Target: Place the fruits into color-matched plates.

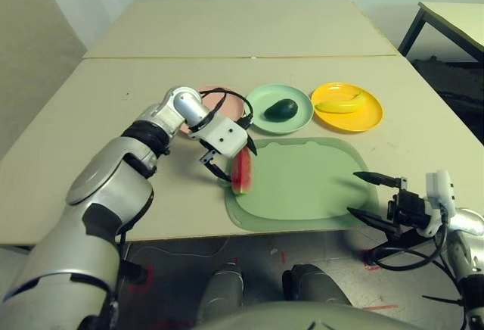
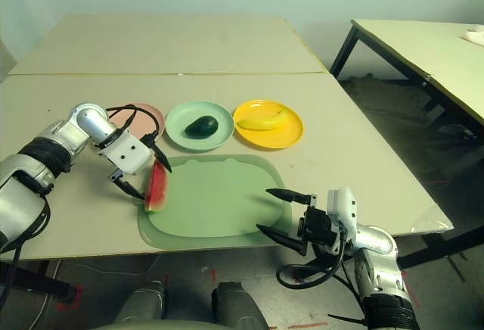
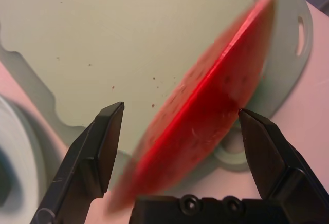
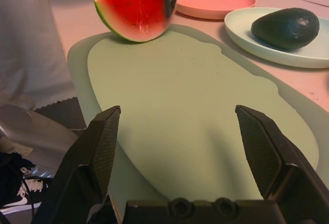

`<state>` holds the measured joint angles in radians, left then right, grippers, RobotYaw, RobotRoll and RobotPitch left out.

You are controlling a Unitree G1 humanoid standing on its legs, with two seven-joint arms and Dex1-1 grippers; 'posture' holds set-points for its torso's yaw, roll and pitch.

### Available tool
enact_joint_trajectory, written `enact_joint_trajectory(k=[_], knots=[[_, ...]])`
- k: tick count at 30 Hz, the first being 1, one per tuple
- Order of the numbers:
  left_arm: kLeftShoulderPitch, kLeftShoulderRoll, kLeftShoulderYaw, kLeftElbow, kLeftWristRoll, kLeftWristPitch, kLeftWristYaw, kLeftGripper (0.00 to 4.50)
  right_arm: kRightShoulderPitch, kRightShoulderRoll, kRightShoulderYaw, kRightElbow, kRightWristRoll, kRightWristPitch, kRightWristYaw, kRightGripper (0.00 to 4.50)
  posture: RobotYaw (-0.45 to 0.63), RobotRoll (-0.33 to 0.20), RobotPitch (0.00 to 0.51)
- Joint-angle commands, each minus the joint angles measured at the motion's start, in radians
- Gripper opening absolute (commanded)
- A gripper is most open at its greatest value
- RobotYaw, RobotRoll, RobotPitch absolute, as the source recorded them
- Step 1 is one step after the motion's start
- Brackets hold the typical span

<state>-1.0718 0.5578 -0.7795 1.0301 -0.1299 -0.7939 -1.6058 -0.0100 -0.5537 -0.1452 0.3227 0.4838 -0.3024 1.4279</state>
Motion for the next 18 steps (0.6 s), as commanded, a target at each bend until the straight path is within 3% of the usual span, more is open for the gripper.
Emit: enact_joint_trajectory(k=[1, 2, 5, 10, 13, 18], knots=[[0.016, -0.017, 0.046, 0.035, 0.062, -0.011, -0.009, 4.50, -0.001, -0.006, 0.010, 0.009, -0.014, 0.001, -0.003, 4.47, -0.05, 0.000, 0.043], [0.018, -0.020, 0.055, 0.043, 0.078, -0.016, -0.009, 4.50, -0.001, -0.006, 0.010, 0.010, -0.014, 0.002, -0.003, 4.47, -0.05, 0.000, 0.043], [0.021, -0.028, 0.083, 0.058, 0.104, -0.010, -0.009, 3.90, 0.002, -0.007, 0.009, 0.002, -0.015, 0.008, -0.007, 4.50, -0.05, 0.000, 0.041], [0.028, -0.036, 0.115, 0.069, 0.136, -0.010, -0.009, 2.25, 0.007, -0.010, 0.008, 0.004, -0.019, 0.008, -0.006, 4.50, -0.05, 0.000, 0.040], [0.036, -0.039, 0.129, 0.068, 0.147, -0.012, -0.009, 1.57, 0.008, -0.011, 0.009, 0.000, -0.021, 0.012, -0.009, 4.50, -0.05, 0.000, 0.039], [0.043, -0.041, 0.142, 0.063, 0.148, -0.001, -0.009, 1.44, 0.010, -0.013, 0.010, 0.003, -0.026, 0.009, -0.009, 4.50, -0.05, 0.000, 0.035]])
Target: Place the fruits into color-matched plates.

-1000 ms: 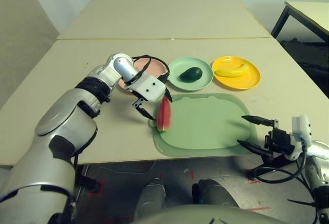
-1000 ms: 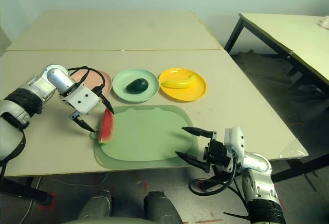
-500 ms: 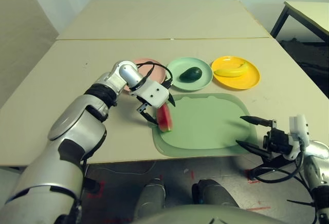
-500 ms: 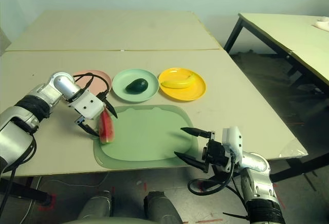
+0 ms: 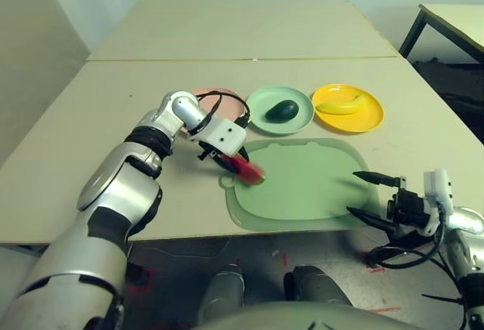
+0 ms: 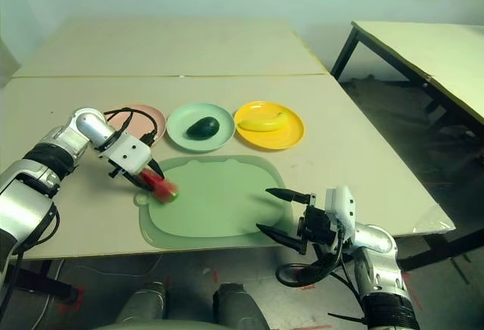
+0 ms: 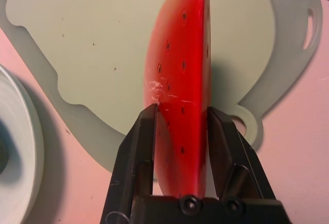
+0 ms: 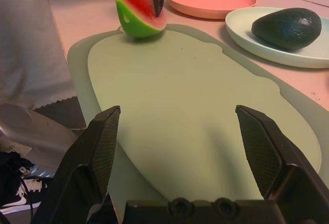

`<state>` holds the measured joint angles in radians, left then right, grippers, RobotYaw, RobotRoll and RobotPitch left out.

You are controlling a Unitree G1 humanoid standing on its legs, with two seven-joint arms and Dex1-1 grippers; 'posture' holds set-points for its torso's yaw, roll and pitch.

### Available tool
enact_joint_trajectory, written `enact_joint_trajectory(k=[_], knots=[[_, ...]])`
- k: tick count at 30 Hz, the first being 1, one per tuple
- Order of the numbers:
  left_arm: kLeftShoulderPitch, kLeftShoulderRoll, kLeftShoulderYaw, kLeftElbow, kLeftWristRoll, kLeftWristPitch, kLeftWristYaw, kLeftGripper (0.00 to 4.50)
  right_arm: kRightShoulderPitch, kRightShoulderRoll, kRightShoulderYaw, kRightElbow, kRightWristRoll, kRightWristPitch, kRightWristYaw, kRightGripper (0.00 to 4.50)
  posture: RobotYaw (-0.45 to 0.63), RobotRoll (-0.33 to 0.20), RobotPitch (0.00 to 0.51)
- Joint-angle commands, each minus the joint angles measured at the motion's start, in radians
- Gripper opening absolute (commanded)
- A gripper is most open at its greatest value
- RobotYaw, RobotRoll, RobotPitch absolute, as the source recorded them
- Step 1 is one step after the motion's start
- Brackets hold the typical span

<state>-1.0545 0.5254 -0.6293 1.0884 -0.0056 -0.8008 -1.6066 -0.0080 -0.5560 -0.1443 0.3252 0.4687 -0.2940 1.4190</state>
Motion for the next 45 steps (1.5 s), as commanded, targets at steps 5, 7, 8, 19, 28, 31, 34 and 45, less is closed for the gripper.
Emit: enact_joint_trajectory(k=[5, 7, 8, 19, 28, 31, 34, 45], knots=[[0.028, -0.001, -0.010, 0.005, 0.027, 0.009, -0.008, 1.16, 0.012, -0.010, 0.009, -0.002, -0.010, -0.001, -0.004, 4.50, -0.05, 0.000, 0.034], [0.027, 0.000, -0.008, 0.005, 0.024, 0.012, -0.008, 1.16, 0.012, -0.010, 0.009, -0.006, -0.010, 0.002, -0.006, 4.50, -0.05, 0.000, 0.034], [0.024, 0.000, -0.008, 0.003, 0.019, 0.017, -0.008, 1.16, 0.013, -0.010, 0.009, -0.007, -0.009, 0.002, -0.007, 4.50, -0.05, 0.000, 0.034], [-0.030, 0.012, -0.010, -0.056, -0.085, 0.131, -0.008, 1.15, 0.009, -0.007, 0.012, -0.013, -0.010, 0.004, -0.016, 4.50, -0.05, 0.000, 0.031], [-0.059, 0.058, -0.060, -0.129, -0.181, 0.217, -0.008, 1.15, 0.005, -0.006, 0.021, -0.015, -0.011, 0.005, -0.023, 4.50, -0.04, 0.000, 0.032], [-0.069, 0.076, -0.063, -0.130, -0.191, 0.224, -0.008, 1.15, 0.003, -0.004, 0.023, -0.019, -0.010, 0.007, -0.028, 4.50, -0.04, 0.000, 0.034], [-0.092, 0.086, -0.030, -0.077, -0.164, 0.207, -0.008, 1.15, 0.012, 0.003, 0.016, -0.031, -0.002, 0.012, -0.045, 4.50, -0.03, 0.000, 0.037], [-0.171, 0.123, 0.123, 0.156, 0.099, 0.185, 0.217, 1.15, 0.103, 0.098, -0.026, -0.164, 0.046, 0.053, -0.237, 4.50, -0.02, 0.000, 0.044]])
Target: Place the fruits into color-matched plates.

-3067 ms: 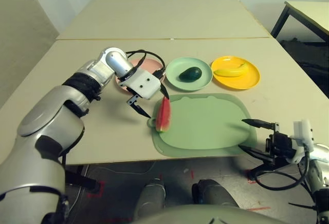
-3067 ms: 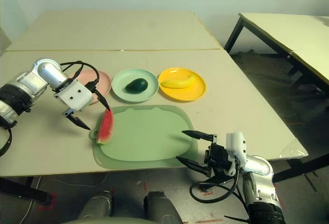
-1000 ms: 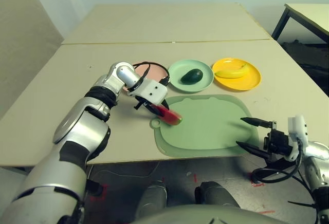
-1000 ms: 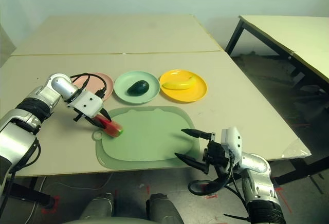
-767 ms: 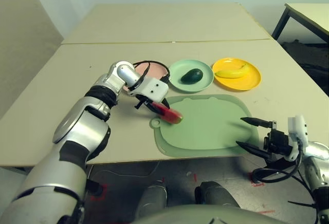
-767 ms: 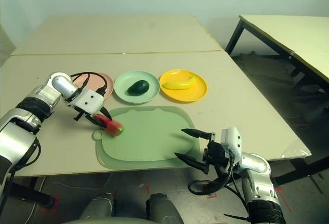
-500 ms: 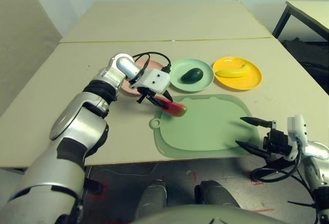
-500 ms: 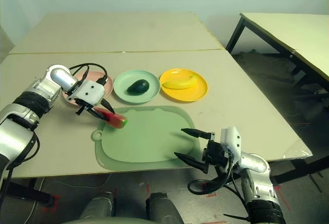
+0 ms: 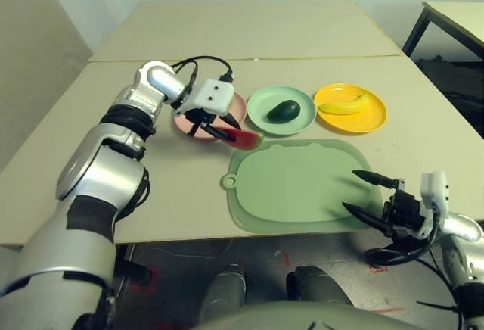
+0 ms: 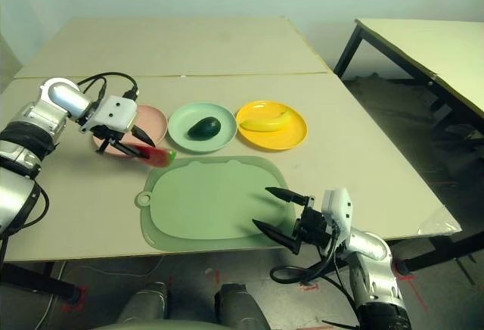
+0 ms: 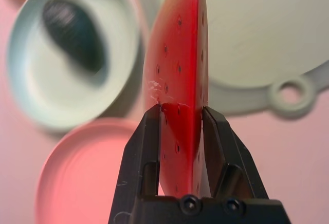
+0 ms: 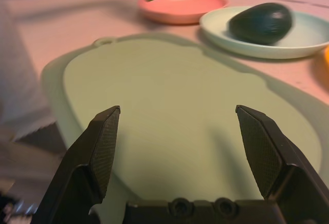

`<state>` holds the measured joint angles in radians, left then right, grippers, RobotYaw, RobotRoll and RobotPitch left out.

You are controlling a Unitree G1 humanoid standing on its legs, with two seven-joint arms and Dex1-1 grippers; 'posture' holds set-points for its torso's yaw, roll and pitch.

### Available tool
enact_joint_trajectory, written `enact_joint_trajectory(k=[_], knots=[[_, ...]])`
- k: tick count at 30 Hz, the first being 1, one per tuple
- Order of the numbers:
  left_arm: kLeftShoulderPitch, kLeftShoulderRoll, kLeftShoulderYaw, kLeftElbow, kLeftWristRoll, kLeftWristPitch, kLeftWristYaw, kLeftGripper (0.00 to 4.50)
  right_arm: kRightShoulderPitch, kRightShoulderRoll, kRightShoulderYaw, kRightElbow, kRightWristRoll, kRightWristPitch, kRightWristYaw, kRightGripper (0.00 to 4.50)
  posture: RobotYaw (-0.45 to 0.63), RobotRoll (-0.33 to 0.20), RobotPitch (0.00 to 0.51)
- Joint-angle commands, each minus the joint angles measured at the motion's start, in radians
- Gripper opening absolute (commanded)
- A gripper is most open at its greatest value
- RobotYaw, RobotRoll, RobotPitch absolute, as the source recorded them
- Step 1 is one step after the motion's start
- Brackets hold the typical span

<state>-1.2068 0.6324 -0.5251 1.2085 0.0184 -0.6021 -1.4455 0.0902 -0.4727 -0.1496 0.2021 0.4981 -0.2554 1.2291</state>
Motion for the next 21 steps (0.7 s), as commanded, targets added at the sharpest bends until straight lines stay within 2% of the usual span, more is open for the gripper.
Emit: enact_joint_trajectory(k=[1, 13, 16, 21], knots=[[-0.022, 0.024, 0.019, 0.045, 0.105, -0.027, 0.082, 1.15, 0.006, 0.023, -0.024, -0.054, 0.021, 0.018, -0.065, 4.50, -0.02, 0.000, 0.044], [-0.029, 0.036, 0.024, 0.115, 0.355, 0.020, 0.411, 1.15, 0.004, 0.045, -0.020, -0.097, 0.015, 0.009, -0.114, 4.50, -0.03, 0.000, 0.046], [-0.013, 0.030, 0.009, 0.129, 0.425, 0.057, 0.514, 1.15, 0.007, 0.040, -0.014, -0.097, 0.010, 0.009, -0.107, 4.50, -0.02, 0.000, 0.048], [0.005, -0.001, 0.012, 0.143, 0.486, 0.108, 0.654, 1.15, 0.023, 0.021, -0.004, -0.101, 0.001, 0.008, -0.080, 4.50, -0.02, 0.000, 0.051]])
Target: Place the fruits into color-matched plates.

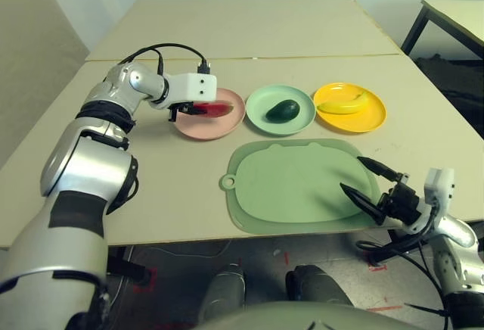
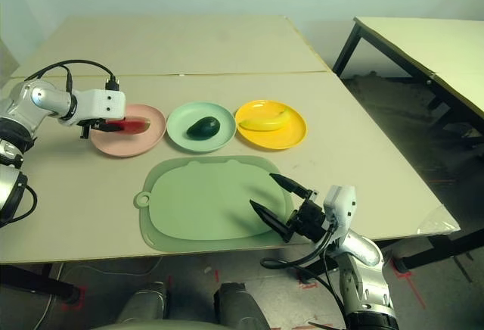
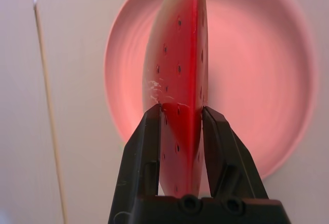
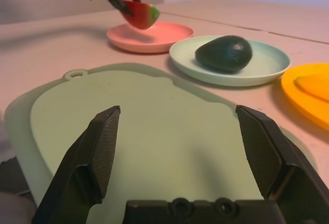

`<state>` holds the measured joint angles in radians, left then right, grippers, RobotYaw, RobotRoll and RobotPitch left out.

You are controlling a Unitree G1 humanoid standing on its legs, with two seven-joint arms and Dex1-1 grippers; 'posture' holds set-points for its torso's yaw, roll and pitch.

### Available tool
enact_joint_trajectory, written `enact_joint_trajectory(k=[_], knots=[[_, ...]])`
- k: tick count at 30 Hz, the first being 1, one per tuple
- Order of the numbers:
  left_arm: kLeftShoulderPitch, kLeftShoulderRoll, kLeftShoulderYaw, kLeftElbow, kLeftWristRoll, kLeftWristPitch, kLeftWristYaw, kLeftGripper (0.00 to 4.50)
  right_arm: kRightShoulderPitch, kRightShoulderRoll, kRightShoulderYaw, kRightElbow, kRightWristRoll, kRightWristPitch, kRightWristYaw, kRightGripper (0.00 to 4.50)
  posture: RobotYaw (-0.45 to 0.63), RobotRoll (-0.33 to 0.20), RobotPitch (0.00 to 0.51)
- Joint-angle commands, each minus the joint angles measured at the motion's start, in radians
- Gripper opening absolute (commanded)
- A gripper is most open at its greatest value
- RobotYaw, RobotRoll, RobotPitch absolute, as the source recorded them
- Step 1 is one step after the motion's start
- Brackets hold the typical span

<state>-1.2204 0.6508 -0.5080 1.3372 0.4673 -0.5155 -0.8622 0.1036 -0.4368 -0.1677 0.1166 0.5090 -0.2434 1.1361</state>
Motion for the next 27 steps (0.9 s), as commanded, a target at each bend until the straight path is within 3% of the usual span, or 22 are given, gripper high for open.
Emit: enact_joint_trajectory(k=[1, 11, 18, 27], knots=[[0.022, -0.025, -0.004, 0.016, 0.046, 0.026, 0.089, 1.15, 0.010, -0.017, 0.013, -0.015, -0.011, -0.004, 0.016, 4.50, -0.02, 0.000, 0.051], [0.044, -0.036, 0.015, 0.015, 0.070, 0.021, 0.098, 4.48, 0.031, -0.021, 0.022, -0.037, -0.014, 0.002, 0.013, 4.50, -0.03, 0.000, 0.050], [0.044, -0.017, 0.055, 0.008, 0.039, 0.002, 0.071, 4.48, 0.028, -0.020, 0.011, -0.036, -0.002, 0.018, -0.019, 4.50, -0.02, 0.000, 0.052], [0.083, 0.030, 0.254, -0.041, -0.153, 0.006, -0.107, 4.48, 0.026, 0.021, -0.045, -0.047, 0.024, 0.035, -0.142, 4.50, 0.00, 0.000, 0.054]])
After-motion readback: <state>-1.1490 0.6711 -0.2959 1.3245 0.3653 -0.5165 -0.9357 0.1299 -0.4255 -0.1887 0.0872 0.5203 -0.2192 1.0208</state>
